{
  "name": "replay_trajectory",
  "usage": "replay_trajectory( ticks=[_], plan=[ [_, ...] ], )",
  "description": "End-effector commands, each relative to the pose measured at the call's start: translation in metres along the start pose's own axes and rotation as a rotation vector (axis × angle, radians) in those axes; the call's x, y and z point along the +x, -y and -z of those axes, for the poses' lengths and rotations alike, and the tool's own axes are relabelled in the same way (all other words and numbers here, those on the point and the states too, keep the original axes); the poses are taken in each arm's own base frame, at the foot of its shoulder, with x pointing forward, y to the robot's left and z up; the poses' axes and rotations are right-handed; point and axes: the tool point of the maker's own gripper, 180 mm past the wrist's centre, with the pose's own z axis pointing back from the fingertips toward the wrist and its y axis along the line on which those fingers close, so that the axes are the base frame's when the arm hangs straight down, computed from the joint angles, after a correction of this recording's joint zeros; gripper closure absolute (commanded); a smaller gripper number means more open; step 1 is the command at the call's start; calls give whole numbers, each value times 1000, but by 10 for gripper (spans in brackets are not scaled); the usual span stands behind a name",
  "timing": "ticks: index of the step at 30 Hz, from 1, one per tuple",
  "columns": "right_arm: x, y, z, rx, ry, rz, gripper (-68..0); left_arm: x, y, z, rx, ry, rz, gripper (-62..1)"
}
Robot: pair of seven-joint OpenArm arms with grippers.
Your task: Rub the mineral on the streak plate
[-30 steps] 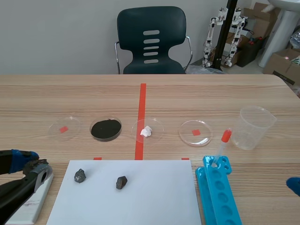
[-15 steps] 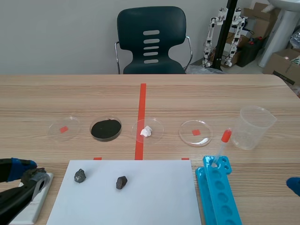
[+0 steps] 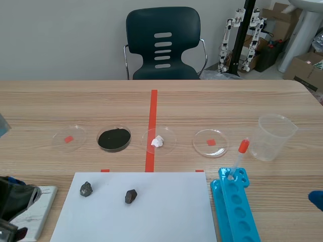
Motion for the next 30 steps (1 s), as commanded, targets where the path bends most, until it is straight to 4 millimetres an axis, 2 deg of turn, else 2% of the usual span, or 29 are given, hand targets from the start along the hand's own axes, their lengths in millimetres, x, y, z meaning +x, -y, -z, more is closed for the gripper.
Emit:
replay_trajectory(
  ticks=[1, 7, 18, 22, 30],
  plan=[
    [10, 4, 3, -6, 38, -9, -679, -6, -9, 8, 24, -41, -34, -116],
    [10, 4, 3, -6, 38, -9, -679, -28, -41, 37, 88, -201, -162, -116],
    [10, 4, 3, -6, 38, -9, -679, -28, -72, 62, 131, -287, -293, -116],
    [10, 4, 3, -7, 38, -9, -679, -30, -77, 67, 138, -304, -310, -116],
    [10, 4, 3, -7, 38, -9, -679, -26, -72, 77, 121, -327, -307, -116]
  ],
)
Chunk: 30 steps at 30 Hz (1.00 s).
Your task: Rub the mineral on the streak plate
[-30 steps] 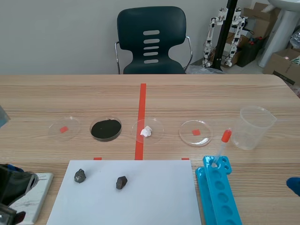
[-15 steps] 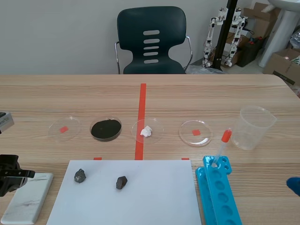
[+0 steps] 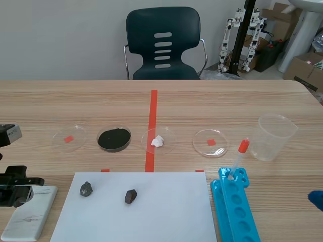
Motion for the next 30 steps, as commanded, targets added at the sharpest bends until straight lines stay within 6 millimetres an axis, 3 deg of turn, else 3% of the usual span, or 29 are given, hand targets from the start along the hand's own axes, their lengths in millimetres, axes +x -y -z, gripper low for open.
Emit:
replay_trajectory(
  ticks=[1, 11, 30],
  plan=[
    [10, 4, 3, -6, 37, -9, -679, 8, 4, -2, -6, 16, 5, -116],
    [10, 4, 3, -6, 37, -9, -679, 19, 6, 11, 1, -17, 8, -116],
    [10, 4, 3, -6, 37, -9, -679, 20, -4, 31, 24, -50, -23, -116]
  ],
)
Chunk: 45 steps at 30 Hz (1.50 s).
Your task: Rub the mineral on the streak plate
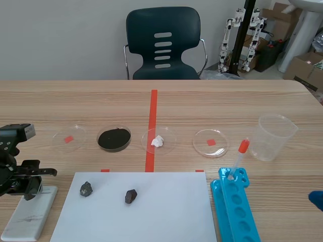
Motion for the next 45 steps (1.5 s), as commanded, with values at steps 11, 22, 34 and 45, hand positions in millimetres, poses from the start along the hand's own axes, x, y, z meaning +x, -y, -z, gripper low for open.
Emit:
replay_trajectory(
  ticks=[11, 22, 34, 45],
  plan=[
    [10, 4, 3, -6, 37, -9, -679, 3, 3, 0, -1, 10, -2, -116],
    [10, 4, 3, -6, 37, -9, -679, -4, -1, 6, 6, -16, -11, -116],
    [10, 4, 3, -6, 37, -9, -679, -4, -8, 6, 43, -18, 5, -116],
    [10, 4, 3, -6, 37, -9, -679, -4, 22, 5, -125, -18, -7, -116]
  ],
)
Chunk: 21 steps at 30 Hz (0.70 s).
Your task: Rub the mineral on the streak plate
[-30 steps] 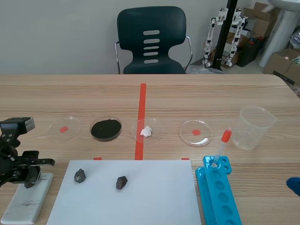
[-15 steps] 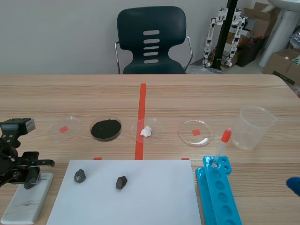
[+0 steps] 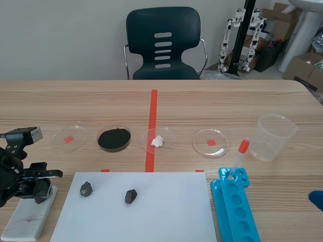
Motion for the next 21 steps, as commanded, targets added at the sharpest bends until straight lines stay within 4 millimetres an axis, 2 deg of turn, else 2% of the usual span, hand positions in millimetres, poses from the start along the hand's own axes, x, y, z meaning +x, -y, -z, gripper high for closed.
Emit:
replay_trajectory(
  ticks=[1, 6, 11, 14, 18, 21],
  plan=[
    [10, 4, 3, -6, 37, -9, -679, 2, 6, 0, -36, 4, 1, -116],
    [10, 4, 3, -6, 37, -9, -679, 2, 7, 0, -41, 8, 15, -116],
    [10, 4, 3, -6, 37, -9, -679, 1, -26, -2, 144, 2, 17, -116],
    [10, 4, 3, -6, 37, -9, -679, 2, -39, -5, 220, 7, 16, -116],
    [10, 4, 3, -6, 37, -9, -679, 2, -36, -4, 202, 6, 6, -116],
    [10, 4, 3, -6, 37, -9, -679, 1, -20, -1, 112, 2, 2, -116]
  ],
)
